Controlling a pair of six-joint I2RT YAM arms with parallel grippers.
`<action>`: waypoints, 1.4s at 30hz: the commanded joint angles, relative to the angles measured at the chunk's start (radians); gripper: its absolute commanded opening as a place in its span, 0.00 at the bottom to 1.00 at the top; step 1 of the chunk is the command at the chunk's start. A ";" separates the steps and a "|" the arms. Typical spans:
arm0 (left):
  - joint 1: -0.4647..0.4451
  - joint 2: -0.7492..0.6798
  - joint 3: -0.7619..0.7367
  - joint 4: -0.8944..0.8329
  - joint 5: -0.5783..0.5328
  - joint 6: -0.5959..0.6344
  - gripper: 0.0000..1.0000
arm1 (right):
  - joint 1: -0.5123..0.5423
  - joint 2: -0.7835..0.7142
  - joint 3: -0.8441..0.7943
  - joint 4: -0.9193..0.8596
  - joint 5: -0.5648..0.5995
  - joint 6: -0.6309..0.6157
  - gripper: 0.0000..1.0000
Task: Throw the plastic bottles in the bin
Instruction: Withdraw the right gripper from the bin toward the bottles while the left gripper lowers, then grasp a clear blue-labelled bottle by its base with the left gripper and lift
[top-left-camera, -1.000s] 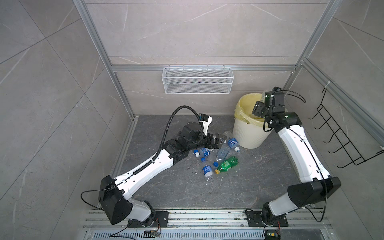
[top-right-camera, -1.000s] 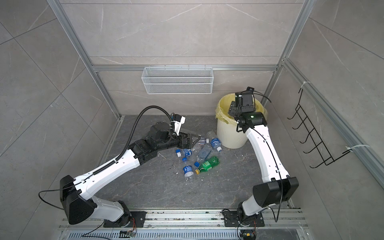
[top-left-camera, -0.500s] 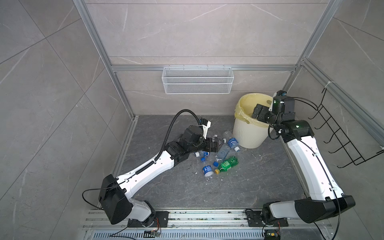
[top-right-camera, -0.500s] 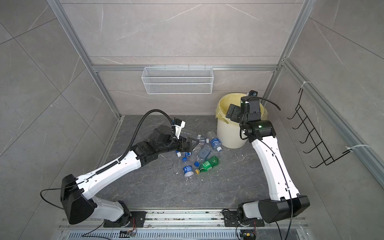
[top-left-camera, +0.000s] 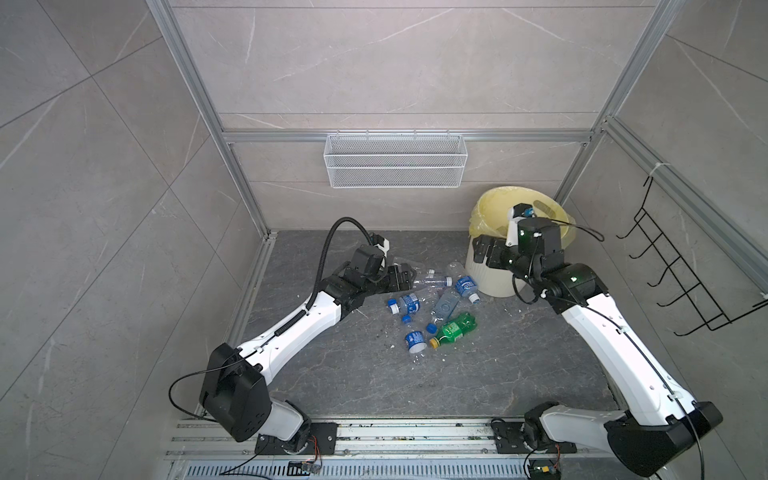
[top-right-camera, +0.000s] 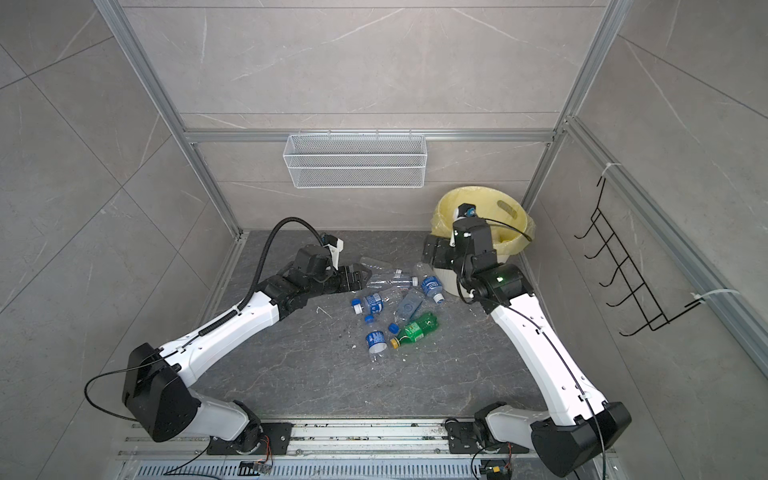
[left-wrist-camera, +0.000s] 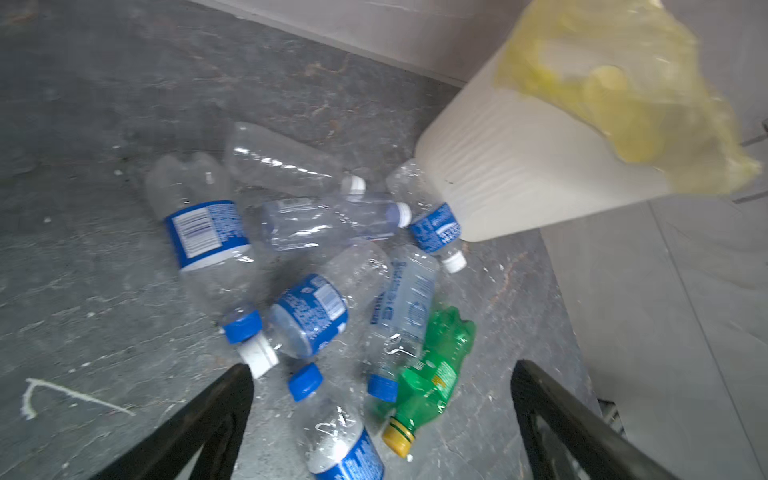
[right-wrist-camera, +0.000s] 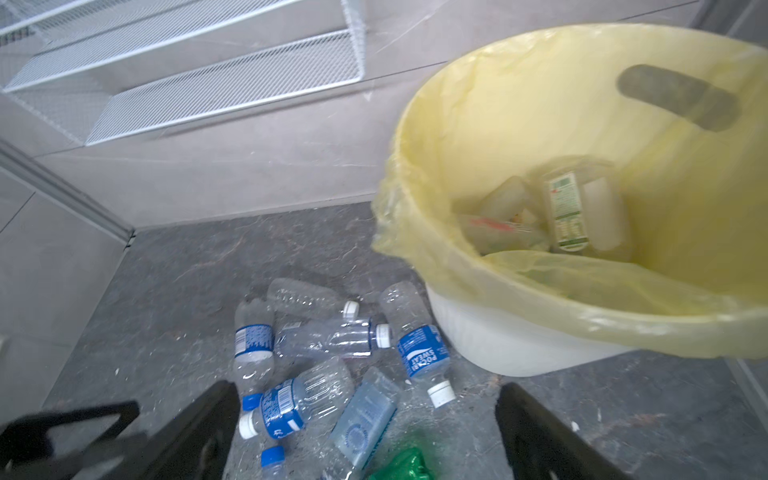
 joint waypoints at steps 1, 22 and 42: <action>0.058 0.043 0.001 -0.028 0.011 -0.028 1.00 | 0.083 -0.001 -0.067 0.084 0.035 -0.029 1.00; 0.153 0.552 0.376 -0.172 -0.106 0.099 0.97 | 0.325 0.196 -0.321 0.332 0.017 0.089 1.00; 0.156 0.704 0.480 -0.196 -0.159 0.104 0.77 | 0.325 0.201 -0.361 0.341 -0.003 0.124 1.00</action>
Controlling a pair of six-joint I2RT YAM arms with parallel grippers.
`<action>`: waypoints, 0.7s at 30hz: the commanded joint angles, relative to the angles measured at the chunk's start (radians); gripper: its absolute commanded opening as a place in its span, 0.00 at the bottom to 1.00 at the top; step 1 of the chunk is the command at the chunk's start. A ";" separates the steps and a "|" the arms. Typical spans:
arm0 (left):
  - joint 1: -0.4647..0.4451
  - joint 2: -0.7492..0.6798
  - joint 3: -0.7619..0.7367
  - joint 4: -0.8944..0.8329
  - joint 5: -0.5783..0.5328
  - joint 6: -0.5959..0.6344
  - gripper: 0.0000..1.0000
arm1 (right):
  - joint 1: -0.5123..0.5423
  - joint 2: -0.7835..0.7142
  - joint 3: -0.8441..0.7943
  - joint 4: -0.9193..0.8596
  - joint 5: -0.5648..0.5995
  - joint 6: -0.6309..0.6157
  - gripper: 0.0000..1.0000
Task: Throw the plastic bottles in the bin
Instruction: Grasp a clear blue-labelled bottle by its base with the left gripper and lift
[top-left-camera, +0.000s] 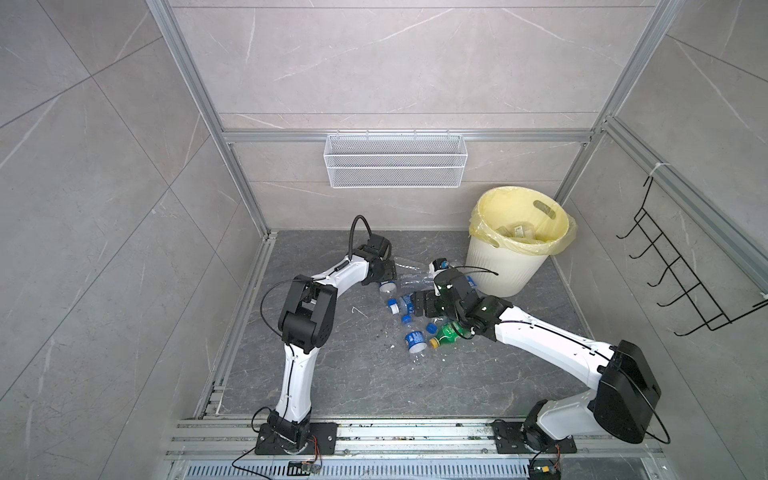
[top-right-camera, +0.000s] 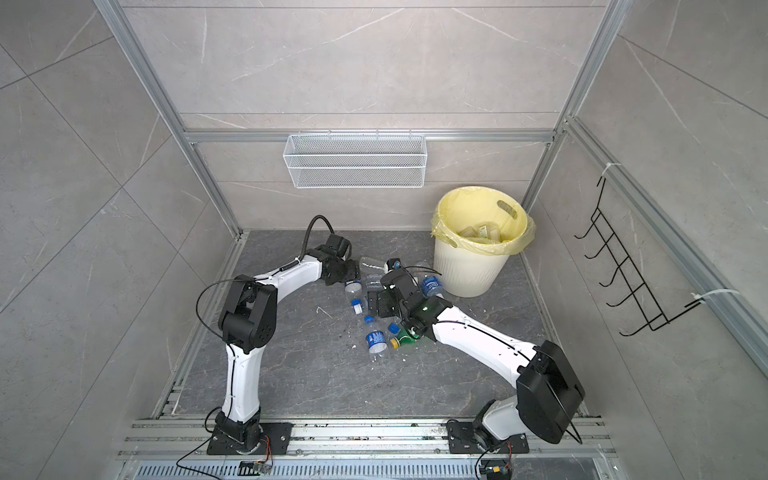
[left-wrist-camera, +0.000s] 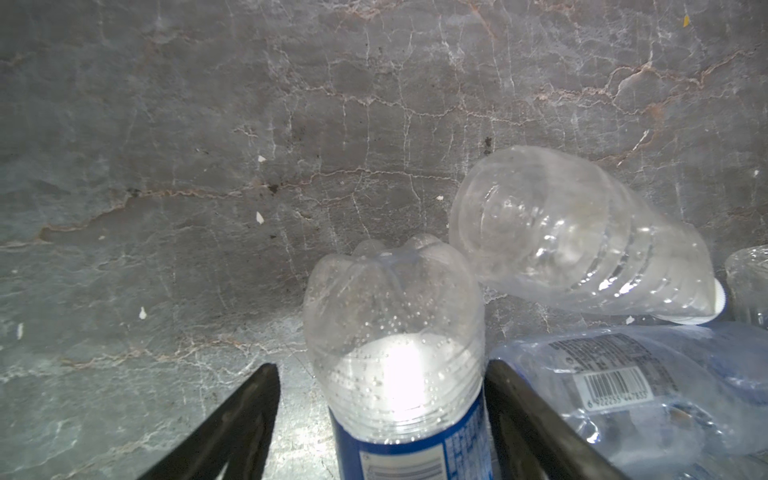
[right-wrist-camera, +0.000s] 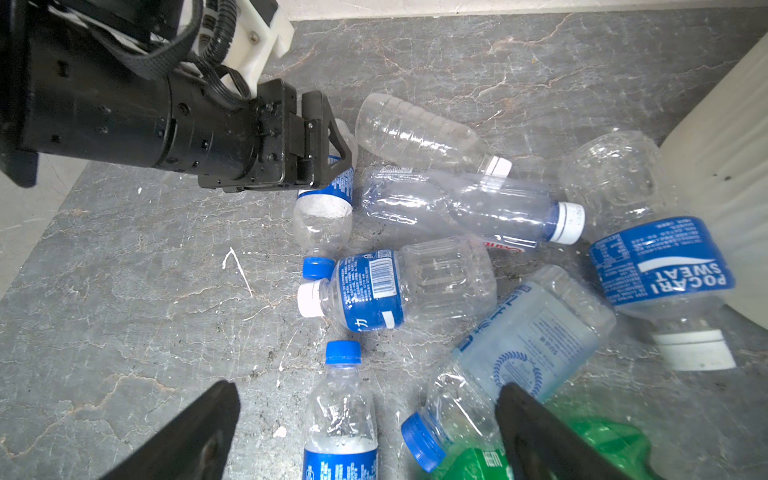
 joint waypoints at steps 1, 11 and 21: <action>0.006 0.030 0.028 -0.014 -0.021 0.006 0.75 | 0.004 0.010 0.006 -0.007 0.001 0.014 1.00; 0.024 0.026 -0.039 0.024 0.000 -0.018 0.65 | 0.005 0.046 0.018 0.008 -0.024 0.034 0.99; 0.047 -0.067 -0.131 0.079 0.060 -0.064 0.54 | 0.010 0.075 0.036 0.019 -0.049 0.050 1.00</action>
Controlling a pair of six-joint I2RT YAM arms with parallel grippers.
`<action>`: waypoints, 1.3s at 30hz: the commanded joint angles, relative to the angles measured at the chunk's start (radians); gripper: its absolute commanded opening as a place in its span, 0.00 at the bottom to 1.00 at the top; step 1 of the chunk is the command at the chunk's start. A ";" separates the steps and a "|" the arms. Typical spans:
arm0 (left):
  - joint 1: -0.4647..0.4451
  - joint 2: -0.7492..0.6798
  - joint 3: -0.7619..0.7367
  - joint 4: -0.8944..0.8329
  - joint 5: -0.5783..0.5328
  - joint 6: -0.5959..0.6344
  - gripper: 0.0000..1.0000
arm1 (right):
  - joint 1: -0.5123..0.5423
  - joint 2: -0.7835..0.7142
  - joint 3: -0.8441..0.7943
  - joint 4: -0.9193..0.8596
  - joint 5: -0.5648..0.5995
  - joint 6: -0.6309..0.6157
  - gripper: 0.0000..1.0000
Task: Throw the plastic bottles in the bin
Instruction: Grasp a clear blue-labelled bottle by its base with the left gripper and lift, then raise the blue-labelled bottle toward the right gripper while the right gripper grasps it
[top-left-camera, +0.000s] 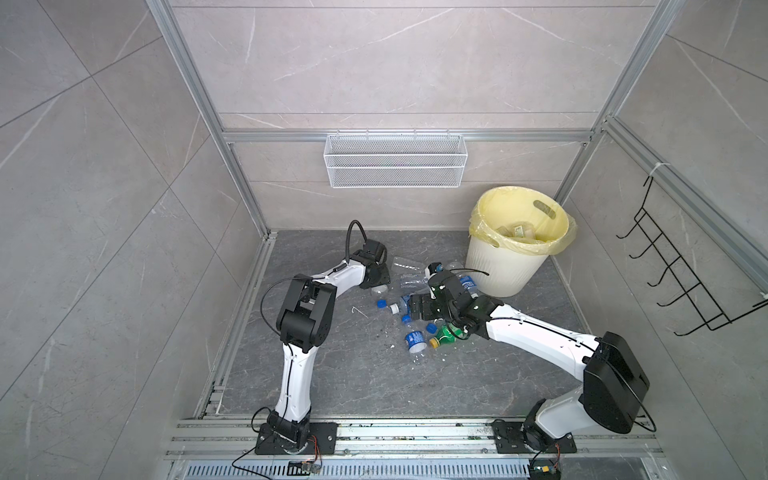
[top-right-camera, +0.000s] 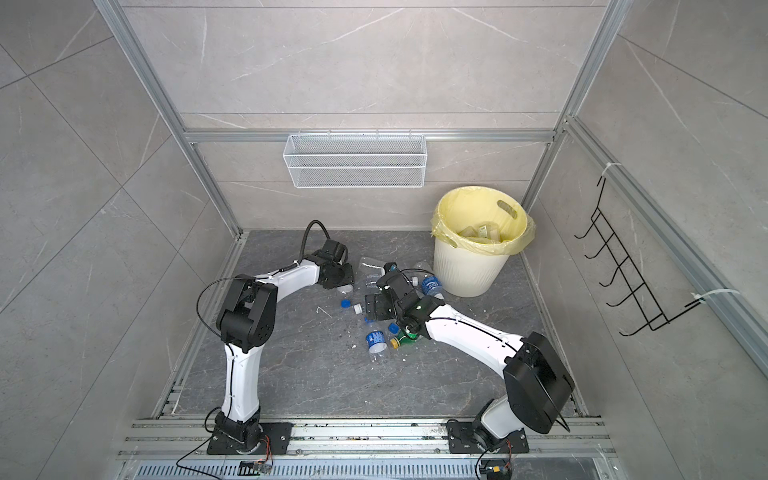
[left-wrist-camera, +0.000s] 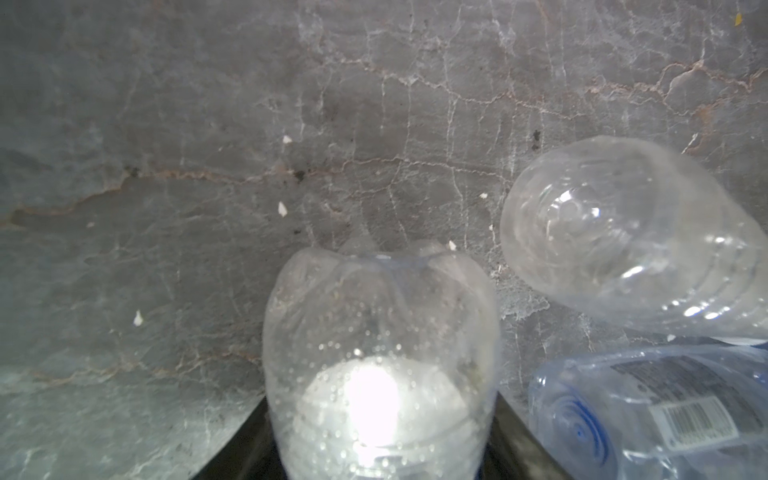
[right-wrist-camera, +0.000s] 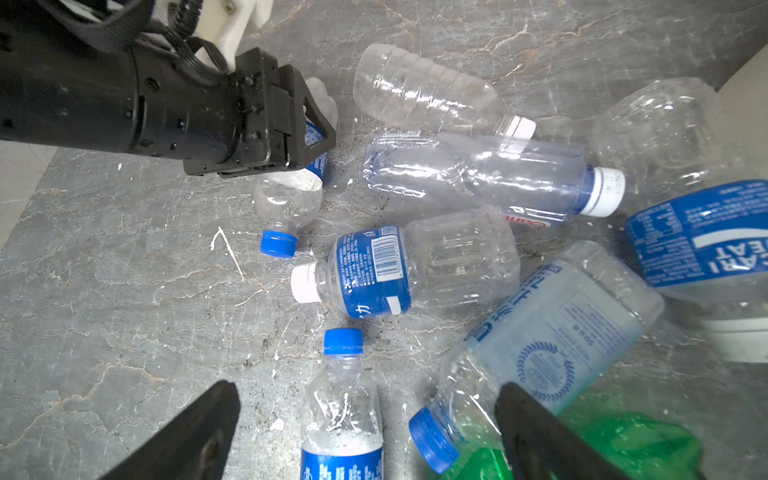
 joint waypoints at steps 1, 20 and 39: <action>0.015 -0.070 -0.035 -0.005 0.047 -0.041 0.53 | 0.008 0.013 0.033 0.022 -0.018 0.025 0.99; 0.006 -0.351 -0.182 0.127 0.221 -0.234 0.52 | 0.008 0.103 0.050 0.188 -0.145 0.088 0.98; -0.025 -0.415 -0.245 0.170 0.263 -0.287 0.51 | 0.012 0.236 0.126 0.283 -0.227 0.135 0.77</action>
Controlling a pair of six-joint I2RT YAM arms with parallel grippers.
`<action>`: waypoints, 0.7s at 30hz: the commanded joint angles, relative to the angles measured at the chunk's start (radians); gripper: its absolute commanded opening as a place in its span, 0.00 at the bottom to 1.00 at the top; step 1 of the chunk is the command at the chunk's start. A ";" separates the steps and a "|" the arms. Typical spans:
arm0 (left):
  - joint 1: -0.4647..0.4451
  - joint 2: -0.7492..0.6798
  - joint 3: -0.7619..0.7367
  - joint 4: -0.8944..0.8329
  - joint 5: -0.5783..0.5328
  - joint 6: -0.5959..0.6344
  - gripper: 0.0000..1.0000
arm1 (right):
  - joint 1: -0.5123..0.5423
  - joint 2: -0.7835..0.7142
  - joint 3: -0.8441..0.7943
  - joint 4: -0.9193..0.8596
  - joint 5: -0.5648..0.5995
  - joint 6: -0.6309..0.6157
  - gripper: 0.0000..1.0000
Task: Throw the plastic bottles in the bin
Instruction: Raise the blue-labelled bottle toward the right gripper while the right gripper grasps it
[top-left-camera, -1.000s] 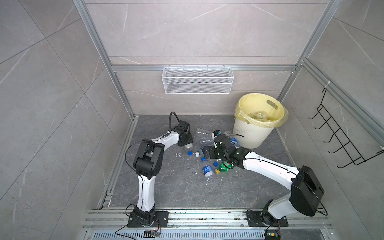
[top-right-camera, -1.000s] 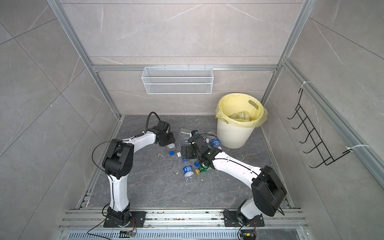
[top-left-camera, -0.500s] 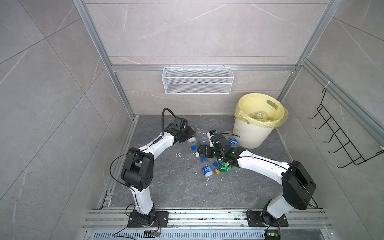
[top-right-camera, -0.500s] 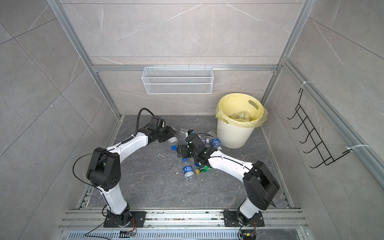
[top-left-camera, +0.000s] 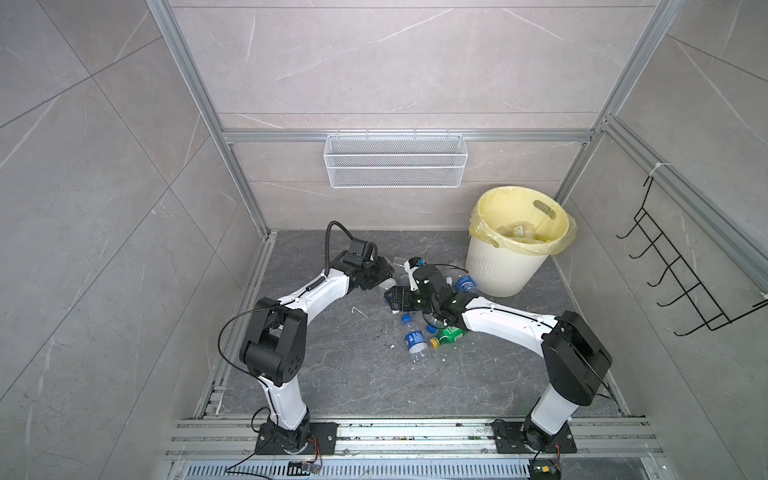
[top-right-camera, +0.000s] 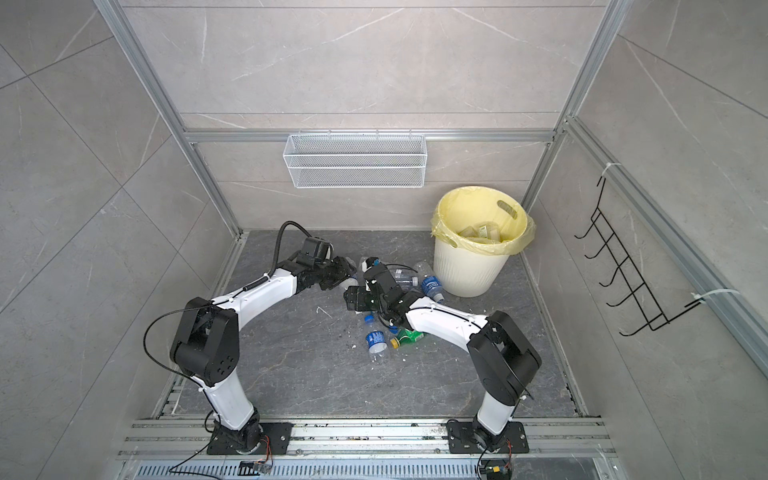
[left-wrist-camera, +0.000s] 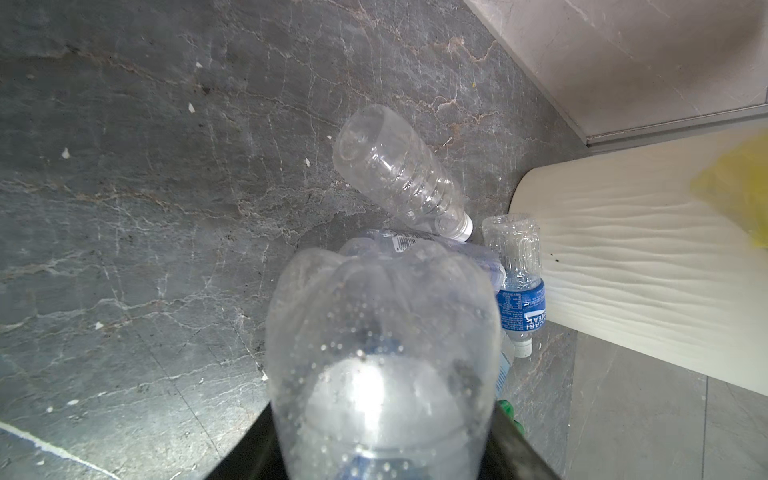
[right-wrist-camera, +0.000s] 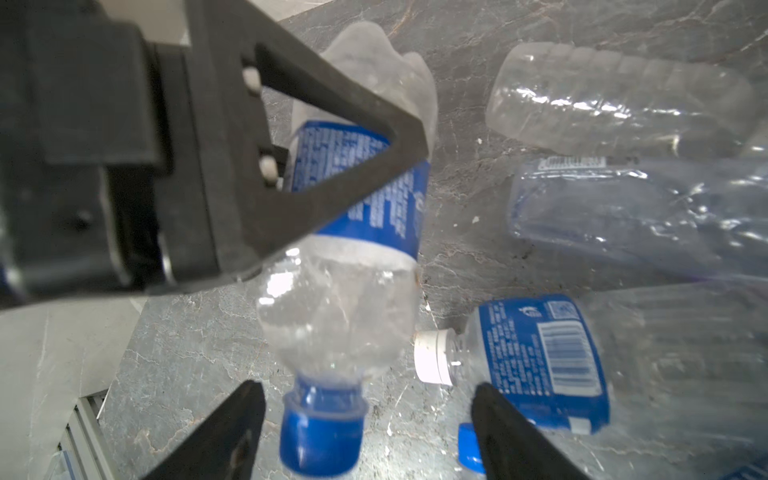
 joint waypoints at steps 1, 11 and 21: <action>-0.004 -0.068 -0.006 0.046 0.025 -0.024 0.51 | 0.007 0.026 0.033 0.015 -0.021 0.014 0.75; -0.004 -0.068 -0.013 0.062 0.029 -0.035 0.51 | 0.022 0.045 0.024 0.021 -0.036 0.028 0.51; -0.004 -0.075 -0.015 0.057 0.029 -0.033 0.56 | 0.023 0.031 0.030 0.000 -0.018 0.024 0.27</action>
